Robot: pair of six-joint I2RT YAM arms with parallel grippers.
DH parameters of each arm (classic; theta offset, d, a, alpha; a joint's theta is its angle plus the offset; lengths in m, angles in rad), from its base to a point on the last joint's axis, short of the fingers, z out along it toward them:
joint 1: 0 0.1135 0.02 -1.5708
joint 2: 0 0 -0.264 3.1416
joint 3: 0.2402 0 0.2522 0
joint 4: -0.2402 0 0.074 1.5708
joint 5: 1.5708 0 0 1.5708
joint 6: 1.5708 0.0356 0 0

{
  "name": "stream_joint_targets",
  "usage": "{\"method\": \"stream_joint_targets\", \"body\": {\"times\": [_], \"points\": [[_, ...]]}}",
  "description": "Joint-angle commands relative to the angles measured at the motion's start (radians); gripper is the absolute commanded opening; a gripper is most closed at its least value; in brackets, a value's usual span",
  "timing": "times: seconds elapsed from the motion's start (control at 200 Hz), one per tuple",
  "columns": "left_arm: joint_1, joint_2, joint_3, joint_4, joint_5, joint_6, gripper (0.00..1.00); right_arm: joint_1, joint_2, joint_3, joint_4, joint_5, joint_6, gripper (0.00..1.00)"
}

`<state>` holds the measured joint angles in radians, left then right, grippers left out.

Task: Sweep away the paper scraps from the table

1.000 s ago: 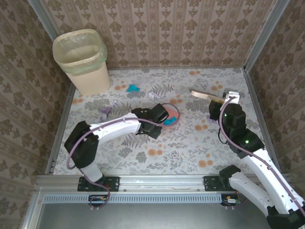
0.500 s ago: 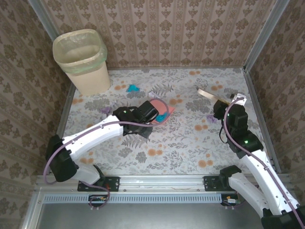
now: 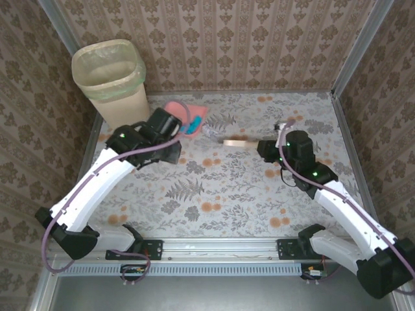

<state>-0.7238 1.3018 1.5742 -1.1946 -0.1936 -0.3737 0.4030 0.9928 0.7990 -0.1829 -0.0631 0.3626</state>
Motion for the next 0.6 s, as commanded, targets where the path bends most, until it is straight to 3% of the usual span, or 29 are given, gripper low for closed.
{"method": "stream_joint_targets", "body": {"times": [0.0, 0.14, 0.275, 0.595], "points": [[0.099, -0.011, 0.088, -0.077, 0.035, -0.027, 0.0, 0.092, 0.048, 0.093, 0.013, -0.065, -0.132, 0.0], [0.246, 0.039, 0.202, -0.122, 0.114, -0.021, 0.0, 0.189, 0.115, 0.141, -0.031, -0.062, -0.212, 0.0], [0.386, 0.124, 0.311, -0.144, 0.204, -0.012, 0.0, 0.22, 0.167, 0.164, -0.045, -0.078, -0.241, 0.0], [0.514, 0.292, 0.56, -0.109, 0.326, -0.073, 0.0, 0.247, 0.256, 0.206, -0.109, -0.153, -0.294, 0.0]]}}
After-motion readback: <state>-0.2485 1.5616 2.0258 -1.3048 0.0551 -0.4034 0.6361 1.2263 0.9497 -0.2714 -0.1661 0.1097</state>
